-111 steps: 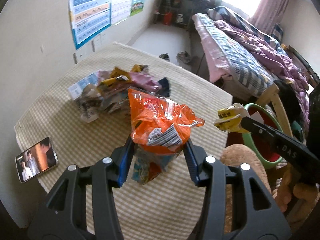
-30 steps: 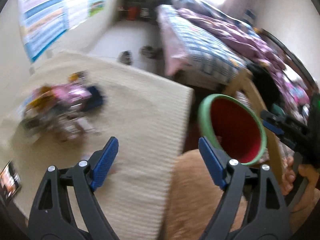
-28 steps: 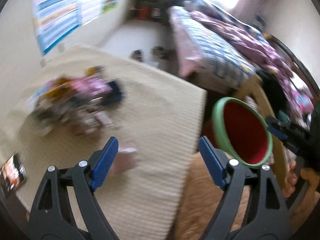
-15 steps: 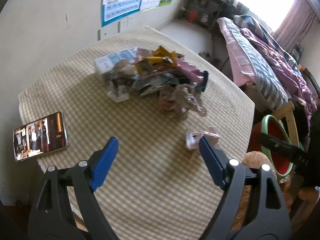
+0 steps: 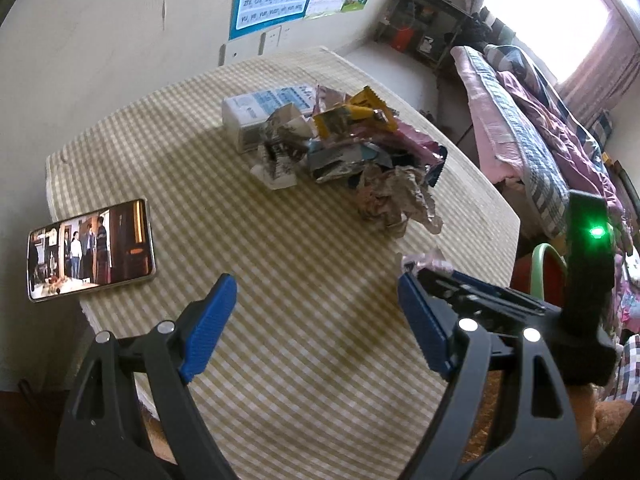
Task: Collect trash
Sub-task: 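Grasp a pink paper carton with the right tool, then grasp the crumpled brown paper with the left tool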
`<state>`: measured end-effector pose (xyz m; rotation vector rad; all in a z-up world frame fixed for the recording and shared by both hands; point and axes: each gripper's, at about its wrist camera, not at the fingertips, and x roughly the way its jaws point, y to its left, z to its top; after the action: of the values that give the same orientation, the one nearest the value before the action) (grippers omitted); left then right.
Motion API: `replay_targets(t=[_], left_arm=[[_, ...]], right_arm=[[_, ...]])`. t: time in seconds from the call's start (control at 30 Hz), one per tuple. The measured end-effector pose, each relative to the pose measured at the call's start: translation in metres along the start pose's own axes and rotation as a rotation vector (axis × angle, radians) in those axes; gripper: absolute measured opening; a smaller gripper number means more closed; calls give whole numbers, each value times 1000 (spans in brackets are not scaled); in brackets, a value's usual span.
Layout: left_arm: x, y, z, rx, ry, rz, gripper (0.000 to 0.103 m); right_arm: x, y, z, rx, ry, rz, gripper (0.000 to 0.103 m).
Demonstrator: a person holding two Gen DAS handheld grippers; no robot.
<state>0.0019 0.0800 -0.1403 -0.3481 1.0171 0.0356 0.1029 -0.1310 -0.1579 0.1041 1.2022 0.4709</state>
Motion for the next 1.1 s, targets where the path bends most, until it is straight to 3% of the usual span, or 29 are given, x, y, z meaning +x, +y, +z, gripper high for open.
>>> replay_targets(t=[0.23,0.37,0.57,0.83,0.97,1.1], left_arm=[[11,-12,8,28,6,-4,80],[25,-31,23,71,12,-16,80],[61,-65,45,134,34,-7,80],[101,-95,63,195,92,24,79],[98,-91,66,184,80,44,35],[87,-72,63,135,90,17,11]], right_arm=[[-36,-16,-15,16,-46,28,43],[-60,-34,-36,11,-104,-34,43],[-62,-58,-45,118,-113,2,43],[-57,-53,-47,86,-106,28,44],[-55,-60,-47,116,-100,43,44],[-54,-62,-47,128,-94,53,44]])
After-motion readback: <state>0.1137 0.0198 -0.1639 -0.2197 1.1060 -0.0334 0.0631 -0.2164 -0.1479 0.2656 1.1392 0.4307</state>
